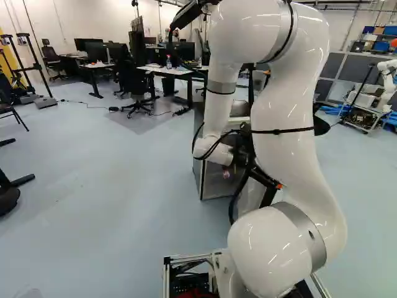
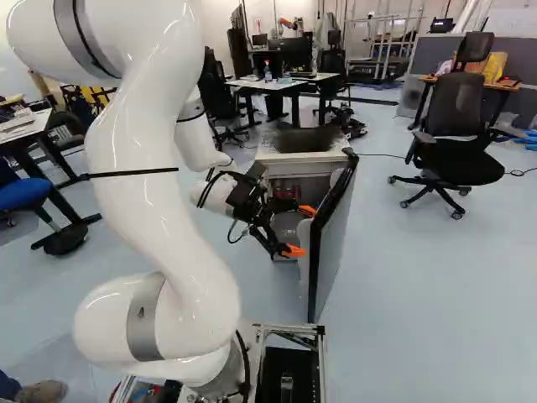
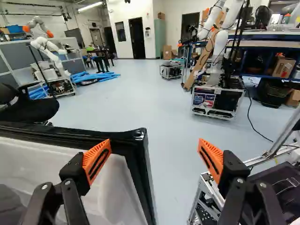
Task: Grab a drink from the fridge
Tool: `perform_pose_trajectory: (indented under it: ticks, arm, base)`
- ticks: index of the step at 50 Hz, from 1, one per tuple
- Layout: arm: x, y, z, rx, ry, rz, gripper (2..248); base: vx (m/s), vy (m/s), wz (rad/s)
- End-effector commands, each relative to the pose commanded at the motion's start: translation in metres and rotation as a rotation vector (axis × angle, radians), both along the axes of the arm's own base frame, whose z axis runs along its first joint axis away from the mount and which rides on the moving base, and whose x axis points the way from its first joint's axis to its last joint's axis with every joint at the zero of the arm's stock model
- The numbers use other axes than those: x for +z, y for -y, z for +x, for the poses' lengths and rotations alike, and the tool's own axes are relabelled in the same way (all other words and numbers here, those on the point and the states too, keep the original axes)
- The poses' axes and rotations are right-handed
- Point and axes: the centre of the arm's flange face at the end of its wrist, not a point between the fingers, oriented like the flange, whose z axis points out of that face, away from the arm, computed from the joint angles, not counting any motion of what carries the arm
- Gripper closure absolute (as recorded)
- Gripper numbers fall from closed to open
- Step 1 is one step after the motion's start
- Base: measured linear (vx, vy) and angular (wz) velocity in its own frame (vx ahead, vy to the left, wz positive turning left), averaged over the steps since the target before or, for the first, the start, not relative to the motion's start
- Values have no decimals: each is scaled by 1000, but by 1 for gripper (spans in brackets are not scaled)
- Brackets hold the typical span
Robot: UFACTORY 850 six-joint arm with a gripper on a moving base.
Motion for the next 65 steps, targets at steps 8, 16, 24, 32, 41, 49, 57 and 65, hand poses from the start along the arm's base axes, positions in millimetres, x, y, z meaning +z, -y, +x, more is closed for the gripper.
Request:
perform_pose_trajectory:
  ticks: [8,16,24,32,41,49,57,65]
  arm:
    - [2,15,10,-47,23,10,3]
    - [3,31,19,-93,47,19,3]
    - [6,47,27,-138,68,20,3]
    - [8,63,35,-182,89,21,3]
    - [10,81,43,-228,112,20,3]
    - [12,97,50,-267,134,20,3]
    - [13,114,57,-304,157,26,3]
    - [14,130,63,-337,183,37,3]
  base:
    - [0,0,0]
    - [0,0,0]
    - [0,0,0]
    - [0,0,0]
    - [0,0,0]
    - [0,0,0]
    - [0,0,0]
    - [0,0,0]
